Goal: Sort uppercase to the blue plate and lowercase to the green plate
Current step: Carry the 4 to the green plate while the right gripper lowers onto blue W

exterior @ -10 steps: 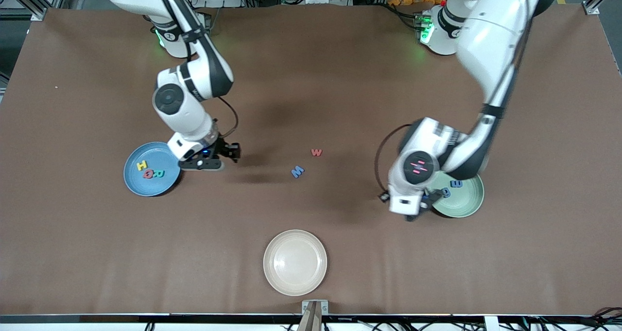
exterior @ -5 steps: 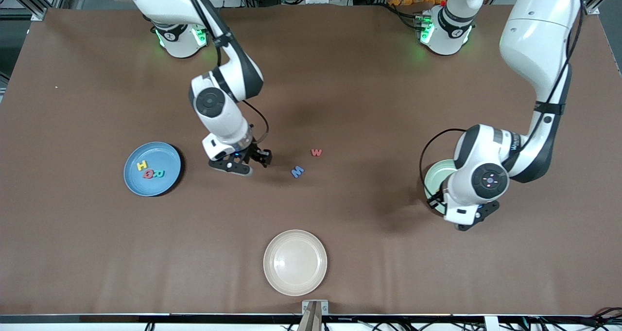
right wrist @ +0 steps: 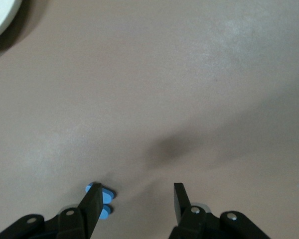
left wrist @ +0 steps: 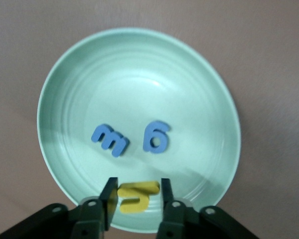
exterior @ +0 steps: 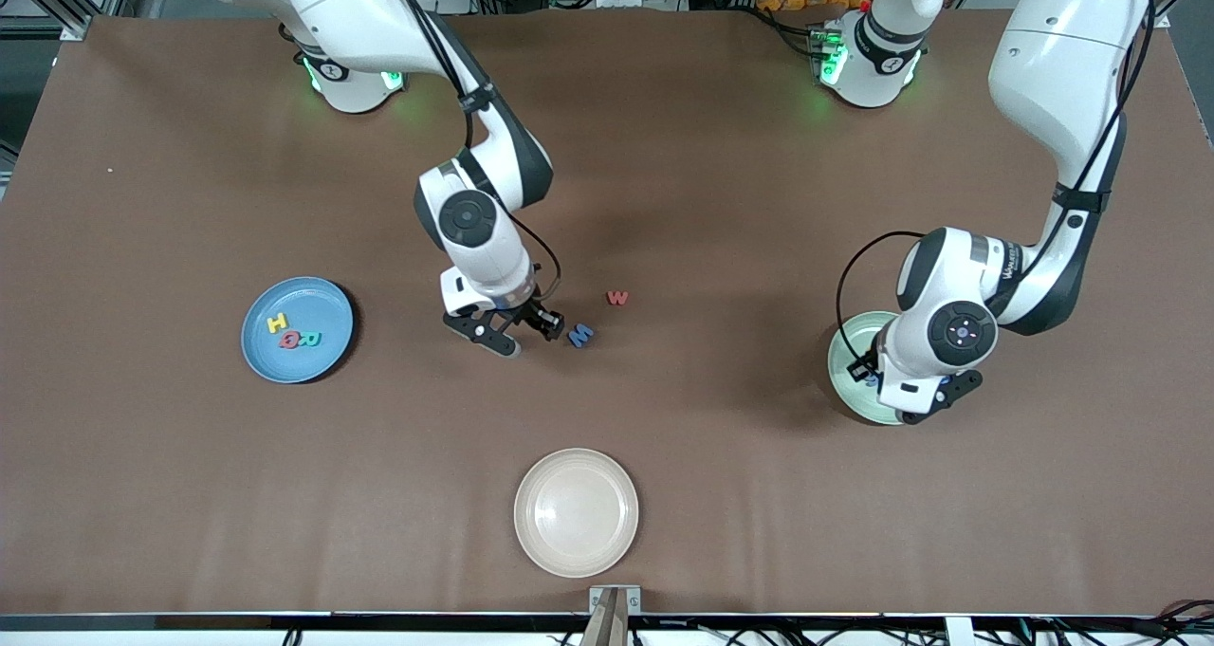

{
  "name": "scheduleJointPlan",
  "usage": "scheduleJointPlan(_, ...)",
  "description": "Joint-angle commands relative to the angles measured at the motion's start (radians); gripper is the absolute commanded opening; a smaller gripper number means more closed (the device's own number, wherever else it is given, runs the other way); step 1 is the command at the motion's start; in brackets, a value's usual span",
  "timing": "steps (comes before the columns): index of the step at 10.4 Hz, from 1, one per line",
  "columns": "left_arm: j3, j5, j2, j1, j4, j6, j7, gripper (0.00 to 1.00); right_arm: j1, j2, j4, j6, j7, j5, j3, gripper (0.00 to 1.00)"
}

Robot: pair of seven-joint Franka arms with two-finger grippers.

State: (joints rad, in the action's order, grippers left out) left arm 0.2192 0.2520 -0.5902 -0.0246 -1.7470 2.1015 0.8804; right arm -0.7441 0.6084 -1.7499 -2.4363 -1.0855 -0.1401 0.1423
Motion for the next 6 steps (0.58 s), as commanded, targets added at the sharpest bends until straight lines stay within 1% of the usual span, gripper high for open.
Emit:
scheduleJointPlan(1, 0.016, 0.024, 0.041, 0.002, -0.051, -0.003, -0.001, 1.0, -0.001, 0.08, 0.143, 0.103, -0.143, 0.054, -0.001, 0.67)
scheduleJointPlan(2, 0.017, 0.024, 0.041, -0.001, -0.048, -0.003, -0.001, 1.0, -0.007, 0.089, 0.164, 0.126, -0.164, 0.054, -0.001, 0.68)
scheduleJointPlan(6, 0.023, 0.026, 0.038, -0.011, -0.025, 0.002, -0.003, 1.0, -0.058, 0.145, 0.225, 0.125, -0.275, 0.059, -0.001, 0.68)
